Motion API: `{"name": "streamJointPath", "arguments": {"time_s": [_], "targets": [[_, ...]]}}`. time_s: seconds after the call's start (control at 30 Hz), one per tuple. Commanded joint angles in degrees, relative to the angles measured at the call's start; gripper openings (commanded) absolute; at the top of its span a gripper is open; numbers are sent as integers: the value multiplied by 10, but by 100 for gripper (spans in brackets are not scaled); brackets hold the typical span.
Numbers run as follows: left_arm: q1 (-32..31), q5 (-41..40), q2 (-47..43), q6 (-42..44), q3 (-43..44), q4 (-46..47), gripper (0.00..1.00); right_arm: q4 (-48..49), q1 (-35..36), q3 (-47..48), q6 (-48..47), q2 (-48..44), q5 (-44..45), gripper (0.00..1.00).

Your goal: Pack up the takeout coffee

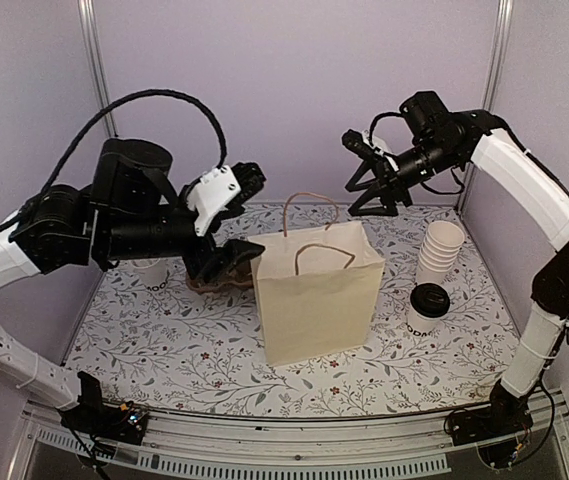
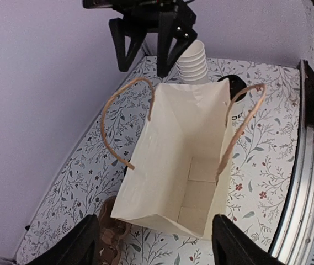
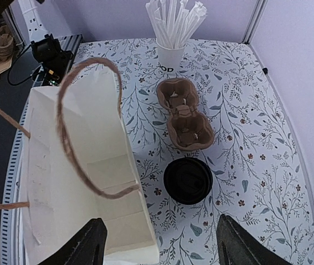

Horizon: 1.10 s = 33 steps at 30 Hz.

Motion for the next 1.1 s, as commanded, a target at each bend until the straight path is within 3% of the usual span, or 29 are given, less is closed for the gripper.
{"name": "streamJointPath", "arguments": {"time_s": [0.0, 0.23, 0.37, 0.63, 1.07], "targets": [[63, 32, -77, -81, -64, 56, 72, -90, 12, 94, -32, 92, -26, 71], [103, 56, -178, -115, -185, 129, 75, -135, 27, 100, -92, 140, -17, 71], [131, 70, -170, -104, -198, 134, 76, -136, 28, 94, -97, 143, 1, 71], [213, 179, -112, -78, -172, 136, 76, -101, 39, 96, -80, 150, -12, 69], [258, 222, -99, -102, -196, 144, 75, -92, 46, 118, -32, 175, -104, 41]]}}
